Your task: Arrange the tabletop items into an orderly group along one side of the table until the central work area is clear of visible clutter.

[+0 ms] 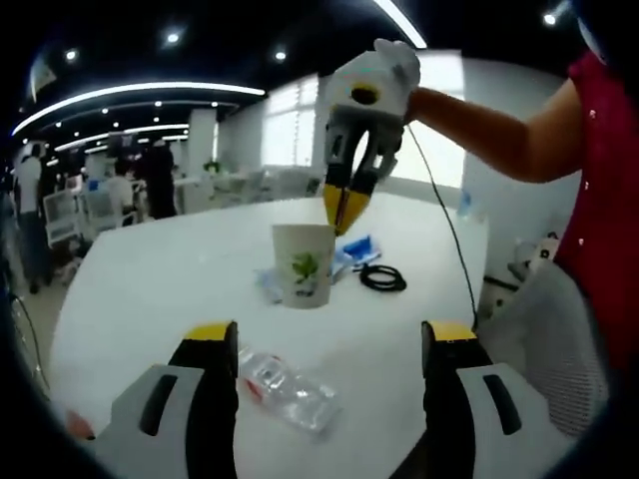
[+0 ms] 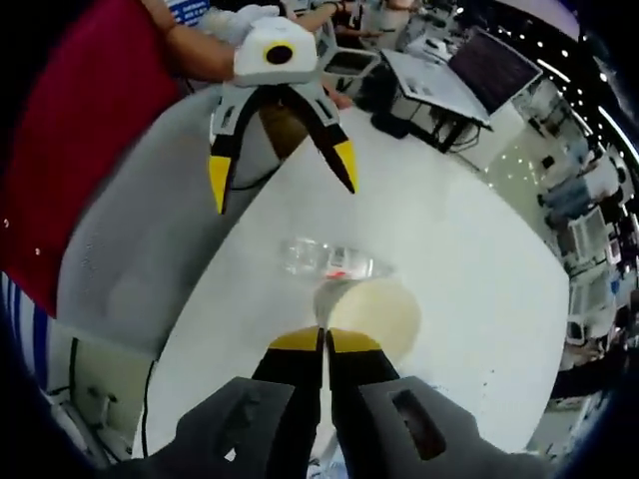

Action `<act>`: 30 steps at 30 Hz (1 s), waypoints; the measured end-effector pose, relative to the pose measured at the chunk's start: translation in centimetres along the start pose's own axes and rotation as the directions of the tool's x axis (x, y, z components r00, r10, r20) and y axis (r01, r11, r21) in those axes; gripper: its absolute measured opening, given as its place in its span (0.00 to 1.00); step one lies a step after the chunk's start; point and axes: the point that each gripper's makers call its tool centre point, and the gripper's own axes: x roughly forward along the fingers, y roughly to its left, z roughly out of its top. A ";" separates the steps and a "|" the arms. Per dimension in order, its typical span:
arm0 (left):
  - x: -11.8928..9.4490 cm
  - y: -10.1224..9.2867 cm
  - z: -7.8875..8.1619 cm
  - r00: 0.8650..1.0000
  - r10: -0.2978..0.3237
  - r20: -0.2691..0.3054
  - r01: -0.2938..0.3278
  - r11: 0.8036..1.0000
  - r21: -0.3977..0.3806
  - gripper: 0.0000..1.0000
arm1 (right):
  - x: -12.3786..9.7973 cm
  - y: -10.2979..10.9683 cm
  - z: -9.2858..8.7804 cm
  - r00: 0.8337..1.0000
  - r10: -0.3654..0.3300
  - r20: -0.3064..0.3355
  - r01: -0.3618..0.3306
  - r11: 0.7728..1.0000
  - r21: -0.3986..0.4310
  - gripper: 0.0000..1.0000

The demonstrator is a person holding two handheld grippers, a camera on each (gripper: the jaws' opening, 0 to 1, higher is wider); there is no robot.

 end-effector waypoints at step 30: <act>0.4 -3.2 3.8 0.992 -0.088 0.090 0.082 0.994 0.067 0.72 | -1.1 5.3 8.9 0.998 0.005 -0.057 -0.018 0.974 -0.227 0.02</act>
